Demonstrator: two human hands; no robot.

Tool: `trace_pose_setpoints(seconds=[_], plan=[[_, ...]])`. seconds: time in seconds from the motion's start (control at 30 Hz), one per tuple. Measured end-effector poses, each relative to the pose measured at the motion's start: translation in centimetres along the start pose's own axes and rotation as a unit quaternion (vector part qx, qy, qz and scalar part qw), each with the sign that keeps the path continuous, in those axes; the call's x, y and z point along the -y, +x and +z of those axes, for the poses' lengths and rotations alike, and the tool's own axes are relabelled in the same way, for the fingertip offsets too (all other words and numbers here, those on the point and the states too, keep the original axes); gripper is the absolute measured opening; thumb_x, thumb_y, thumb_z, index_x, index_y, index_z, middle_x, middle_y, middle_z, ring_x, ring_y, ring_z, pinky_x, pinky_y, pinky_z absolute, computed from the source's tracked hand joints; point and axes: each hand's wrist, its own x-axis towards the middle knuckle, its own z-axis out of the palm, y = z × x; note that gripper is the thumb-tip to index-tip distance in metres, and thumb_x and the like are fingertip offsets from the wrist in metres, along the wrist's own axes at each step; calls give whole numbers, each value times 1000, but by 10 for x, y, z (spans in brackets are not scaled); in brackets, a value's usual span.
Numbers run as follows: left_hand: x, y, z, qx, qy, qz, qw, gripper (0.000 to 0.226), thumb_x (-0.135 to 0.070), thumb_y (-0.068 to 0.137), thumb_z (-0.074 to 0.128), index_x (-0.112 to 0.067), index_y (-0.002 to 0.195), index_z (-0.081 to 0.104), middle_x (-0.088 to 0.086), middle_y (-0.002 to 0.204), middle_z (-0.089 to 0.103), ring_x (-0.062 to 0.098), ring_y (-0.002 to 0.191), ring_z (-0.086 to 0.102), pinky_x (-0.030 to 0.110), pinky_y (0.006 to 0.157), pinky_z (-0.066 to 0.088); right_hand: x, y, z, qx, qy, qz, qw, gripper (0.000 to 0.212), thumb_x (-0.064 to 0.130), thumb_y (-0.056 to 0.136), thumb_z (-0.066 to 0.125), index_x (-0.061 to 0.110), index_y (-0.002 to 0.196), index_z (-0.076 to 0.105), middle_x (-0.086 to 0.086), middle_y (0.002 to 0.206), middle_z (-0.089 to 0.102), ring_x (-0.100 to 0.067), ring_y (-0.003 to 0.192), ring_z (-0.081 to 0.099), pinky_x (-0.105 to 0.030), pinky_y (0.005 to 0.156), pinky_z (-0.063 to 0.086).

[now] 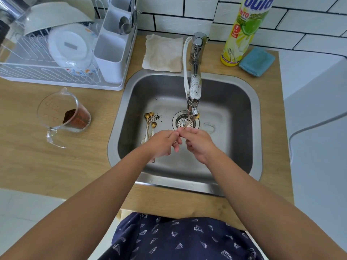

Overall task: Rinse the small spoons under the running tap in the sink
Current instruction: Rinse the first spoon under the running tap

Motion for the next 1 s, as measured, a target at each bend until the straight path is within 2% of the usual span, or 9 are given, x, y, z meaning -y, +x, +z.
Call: trace_pose_setpoints(seconds=[0.07, 0.17, 0.33, 0.4, 0.5, 0.67, 0.8, 0.9, 1.0], plan=[[3, -1, -1, 14, -20, -6, 1000, 40, -37, 106, 36, -11, 97, 65, -3, 69, 66, 9, 45, 39, 24, 51, 35, 5, 3, -5, -25, 13, -9, 1000, 8, 23, 91, 78, 16, 87, 80, 6, 78, 75, -4, 51, 35, -15, 44, 30], [3, -2, -2, 36, -54, -4, 998, 40, -36, 106, 37, -8, 99, 65, 0, 71, 67, 11, 46, 36, 22, 47, 33, 14, 14, -16, -105, 125, -21, 986, 9, 20, 93, 76, 14, 87, 77, 4, 83, 79, -3, 49, 34, -16, 41, 28], [2, -3, -5, 60, -90, -13, 994, 39, -36, 107, 37, -10, 104, 65, -1, 74, 70, 10, 45, 36, 19, 46, 34, 7, 6, -4, 10, -16, -20, 1000, 7, 24, 88, 81, 21, 81, 82, 4, 89, 79, -6, 54, 37, -18, 48, 32], [3, -5, -7, 74, -91, -11, 993, 38, -35, 108, 37, -11, 108, 65, 0, 80, 72, 11, 46, 37, 19, 51, 38, 14, 9, -8, -38, 27, -28, 999, 4, 21, 88, 81, 20, 90, 78, 2, 92, 76, -5, 55, 38, -17, 47, 32], [6, -12, -11, 101, -74, 0, 992, 31, -33, 108, 38, -16, 118, 62, 2, 92, 77, 11, 47, 40, 18, 55, 44, 16, 16, -15, -101, 74, -46, 991, 29, 14, 86, 82, 25, 109, 68, 4, 80, 71, -2, 50, 47, -17, 49, 40], [17, -24, -18, 151, -36, -26, 988, 22, -30, 108, 41, -15, 118, 53, 8, 99, 77, 13, 48, 41, 20, 51, 41, 12, 13, -1, -93, 20, -92, 991, 4, 13, 95, 73, 11, 94, 69, 3, 69, 74, -4, 52, 56, -16, 52, 48], [22, -26, -25, 147, -36, -29, 988, 23, -31, 109, 39, -13, 114, 52, 7, 101, 77, 15, 49, 40, 17, 50, 43, 11, 13, 2, -56, 22, -111, 992, 17, 14, 105, 59, 14, 93, 71, 3, 78, 79, -5, 60, 60, -18, 59, 53], [24, -26, -25, 157, -12, -30, 987, 21, -32, 109, 39, -15, 112, 50, 5, 102, 77, 17, 50, 39, 16, 52, 44, 10, 9, 6, -6, 24, -115, 993, 10, 9, 101, 64, 17, 98, 70, 4, 82, 79, -4, 63, 62, -18, 61, 53], [25, -26, -19, 168, 3, -23, 986, 19, -33, 108, 38, -17, 109, 49, 4, 101, 78, 17, 49, 39, 22, 51, 42, 15, 8, 4, -10, -8, -129, 992, 7, 18, 100, 68, 17, 94, 71, 2, 79, 78, -4, 59, 63, -20, 61, 54]])
